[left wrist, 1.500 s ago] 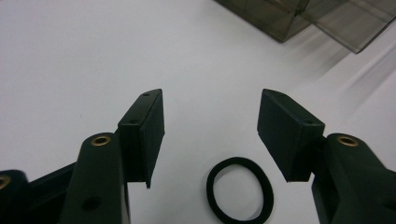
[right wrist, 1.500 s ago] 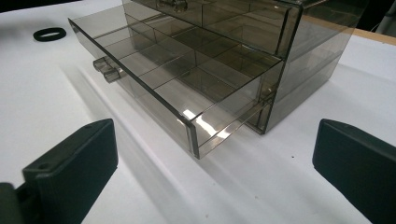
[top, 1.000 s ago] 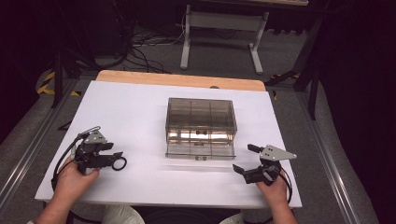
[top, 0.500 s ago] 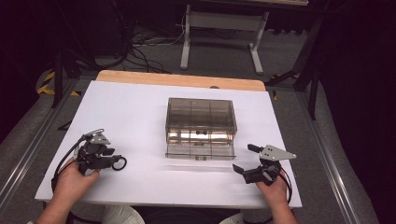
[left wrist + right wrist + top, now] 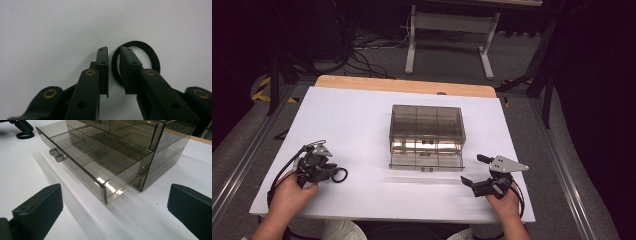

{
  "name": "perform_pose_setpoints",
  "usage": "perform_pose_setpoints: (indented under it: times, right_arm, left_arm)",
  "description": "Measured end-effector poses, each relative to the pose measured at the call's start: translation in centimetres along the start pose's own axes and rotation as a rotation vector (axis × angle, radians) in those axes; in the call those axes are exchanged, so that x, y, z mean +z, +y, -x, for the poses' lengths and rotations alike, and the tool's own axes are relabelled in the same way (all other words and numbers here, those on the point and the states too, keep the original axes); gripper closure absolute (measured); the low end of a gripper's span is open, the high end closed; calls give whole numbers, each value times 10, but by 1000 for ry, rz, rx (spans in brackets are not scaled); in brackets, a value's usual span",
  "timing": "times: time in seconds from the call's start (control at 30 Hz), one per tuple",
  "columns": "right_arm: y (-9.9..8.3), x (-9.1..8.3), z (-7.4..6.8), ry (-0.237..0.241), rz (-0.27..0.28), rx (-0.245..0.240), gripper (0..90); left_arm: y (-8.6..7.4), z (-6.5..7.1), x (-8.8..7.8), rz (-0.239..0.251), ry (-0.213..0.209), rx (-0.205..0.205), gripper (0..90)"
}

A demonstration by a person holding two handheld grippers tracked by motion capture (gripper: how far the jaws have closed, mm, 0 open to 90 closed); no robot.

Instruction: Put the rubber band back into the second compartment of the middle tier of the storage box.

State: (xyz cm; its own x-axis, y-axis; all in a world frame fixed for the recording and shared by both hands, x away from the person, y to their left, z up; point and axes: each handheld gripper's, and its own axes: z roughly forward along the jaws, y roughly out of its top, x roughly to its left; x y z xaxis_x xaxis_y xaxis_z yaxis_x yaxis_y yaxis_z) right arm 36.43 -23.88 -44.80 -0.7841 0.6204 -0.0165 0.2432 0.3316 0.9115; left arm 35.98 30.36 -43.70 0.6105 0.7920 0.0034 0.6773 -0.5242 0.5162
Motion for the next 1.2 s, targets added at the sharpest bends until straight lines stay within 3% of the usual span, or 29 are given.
perform_pose_setpoints:
  times: [0.3,0.6,0.93,1.0,1.2]
  right_arm:
    - [0,0,0,-5,-3,-1,9]
    - [0,0,0,-8,-2,-2,10]
    - [0,1,-1,-10,-6,-10,9]
    - [0,1,-1,-10,-6,-9,9]
    - [0,2,-1,-9,-8,-9,9]
  left_arm:
    - [2,2,0,-11,13,-10,865]
    - [2,1,-7,41,7,-19,866]
    - [2,1,-21,159,7,-17,863]
    - [1,1,-23,187,-1,-40,864]
    - [2,1,-31,245,-15,-46,864]
